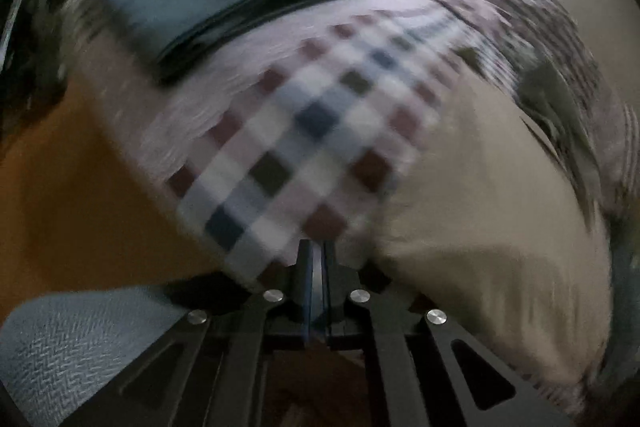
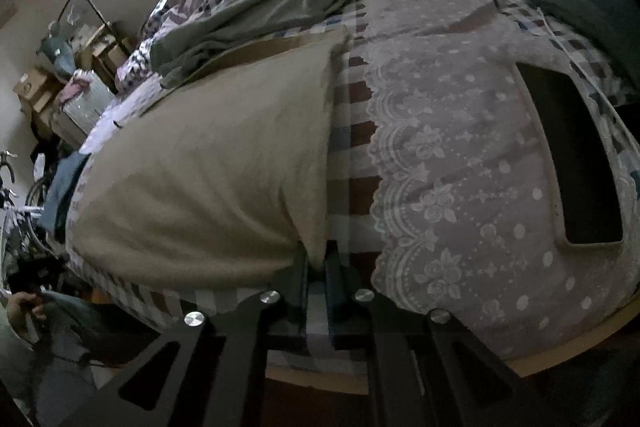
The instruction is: Fold clothes
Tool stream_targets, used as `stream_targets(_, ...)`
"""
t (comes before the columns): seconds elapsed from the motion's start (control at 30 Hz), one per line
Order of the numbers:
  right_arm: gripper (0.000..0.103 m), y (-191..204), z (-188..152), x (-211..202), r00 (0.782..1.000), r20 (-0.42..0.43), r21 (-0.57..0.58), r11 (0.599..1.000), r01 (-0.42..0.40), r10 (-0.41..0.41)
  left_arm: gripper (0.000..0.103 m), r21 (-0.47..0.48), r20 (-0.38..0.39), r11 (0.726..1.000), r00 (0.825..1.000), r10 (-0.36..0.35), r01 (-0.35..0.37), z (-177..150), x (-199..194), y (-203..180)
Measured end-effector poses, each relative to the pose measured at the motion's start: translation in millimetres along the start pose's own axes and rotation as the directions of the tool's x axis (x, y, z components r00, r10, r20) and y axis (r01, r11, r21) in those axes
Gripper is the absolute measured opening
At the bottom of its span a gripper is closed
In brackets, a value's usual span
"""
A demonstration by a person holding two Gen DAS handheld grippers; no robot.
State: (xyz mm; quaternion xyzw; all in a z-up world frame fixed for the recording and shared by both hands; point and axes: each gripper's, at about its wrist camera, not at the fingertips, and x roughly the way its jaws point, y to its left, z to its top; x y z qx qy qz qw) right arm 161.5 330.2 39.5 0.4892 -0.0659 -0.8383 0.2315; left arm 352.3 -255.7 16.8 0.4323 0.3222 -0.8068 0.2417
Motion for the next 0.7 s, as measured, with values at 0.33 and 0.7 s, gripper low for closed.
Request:
stream_targets(0.33,0.015,-21,18,-31,0.983,0.081,0.103,0.983,0.154,-0.163,0.051,0.036,0.038,0.991,0.991,-0.13,0.128,20,-6,-11)
stream_targets(0.7,0.029,116,103,42,0.999,0.03,-0.201,0.98,-0.014,0.02,0.076,0.355,-0.024,0.84,0.903,-0.43,0.409,67,16,-163)
